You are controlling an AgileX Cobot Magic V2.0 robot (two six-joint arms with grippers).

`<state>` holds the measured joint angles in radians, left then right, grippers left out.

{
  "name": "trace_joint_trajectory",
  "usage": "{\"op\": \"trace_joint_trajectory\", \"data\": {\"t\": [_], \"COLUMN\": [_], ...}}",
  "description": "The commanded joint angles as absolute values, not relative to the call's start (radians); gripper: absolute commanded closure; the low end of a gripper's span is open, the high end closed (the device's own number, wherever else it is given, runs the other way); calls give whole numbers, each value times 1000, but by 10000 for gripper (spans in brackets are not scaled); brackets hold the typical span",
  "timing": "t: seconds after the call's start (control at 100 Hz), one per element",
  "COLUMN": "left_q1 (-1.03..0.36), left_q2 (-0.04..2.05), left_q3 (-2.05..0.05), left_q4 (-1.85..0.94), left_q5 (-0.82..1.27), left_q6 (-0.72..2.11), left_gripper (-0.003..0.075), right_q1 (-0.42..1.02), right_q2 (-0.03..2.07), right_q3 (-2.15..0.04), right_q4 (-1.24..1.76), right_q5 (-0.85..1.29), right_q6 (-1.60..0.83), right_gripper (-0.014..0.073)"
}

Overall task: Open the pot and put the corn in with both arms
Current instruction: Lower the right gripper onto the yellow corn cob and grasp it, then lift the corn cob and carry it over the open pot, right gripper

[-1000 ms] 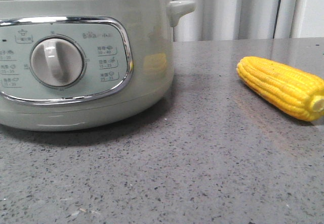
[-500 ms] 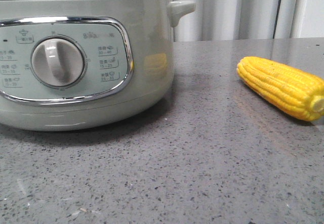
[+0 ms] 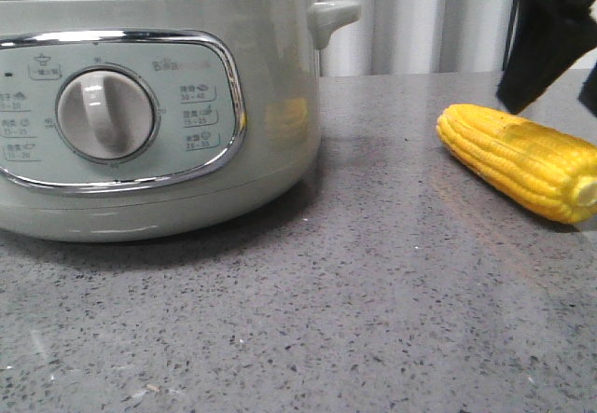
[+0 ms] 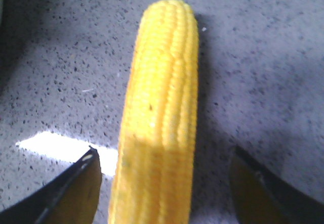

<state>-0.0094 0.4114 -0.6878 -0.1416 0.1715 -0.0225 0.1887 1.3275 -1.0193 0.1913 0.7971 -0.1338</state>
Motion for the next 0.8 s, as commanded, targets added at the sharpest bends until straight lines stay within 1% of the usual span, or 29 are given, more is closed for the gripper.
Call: {"op": "trace_joint_trajectory", "data": {"t": [0.0, 0.22, 0.26, 0.33, 0.38, 0.4, 0.45, 0.52, 0.57, 0.7, 0.79], "left_q1": [-16, -16, -16, -16, -16, -16, -16, -16, -16, -16, -16], "left_q2": [419, 419, 419, 419, 417, 417, 417, 417, 417, 417, 417], "left_q3": [-716, -716, -716, -716, -716, -716, -716, -716, -716, -716, -716], "left_q4": [-144, -144, -146, -156, -156, -156, -156, -156, -156, -156, -160], "left_q5": [104, 104, 104, 104, 104, 104, 104, 104, 104, 104, 104], "left_q6": [-26, -26, -26, -26, -26, -26, -26, -26, -26, -26, -26], "left_gripper": [228, 228, 228, 228, 228, 228, 228, 228, 228, 228, 228], "right_q1": [200, 204, 204, 204, 204, 204, 204, 204, 204, 204, 205], "right_q2": [1332, 1424, 1432, 1434, 1427, 1421, 1409, 1386, 1362, 1294, 1247], "right_q3": [-1054, -1054, -1054, -1054, -1055, -1055, -1055, -1056, -1066, -1125, -1207], "right_q4": [195, 195, 195, 195, 200, 201, 214, 223, 228, 239, 264], "right_q5": [718, 721, 724, 738, 746, 749, 751, 749, 747, 751, 762], "right_q6": [-148, -148, -148, -148, -148, -148, -148, -148, -148, -148, -148], "right_gripper": [135, 136, 146, 230, 342, 372, 491, 612, 667, 664, 664]}}
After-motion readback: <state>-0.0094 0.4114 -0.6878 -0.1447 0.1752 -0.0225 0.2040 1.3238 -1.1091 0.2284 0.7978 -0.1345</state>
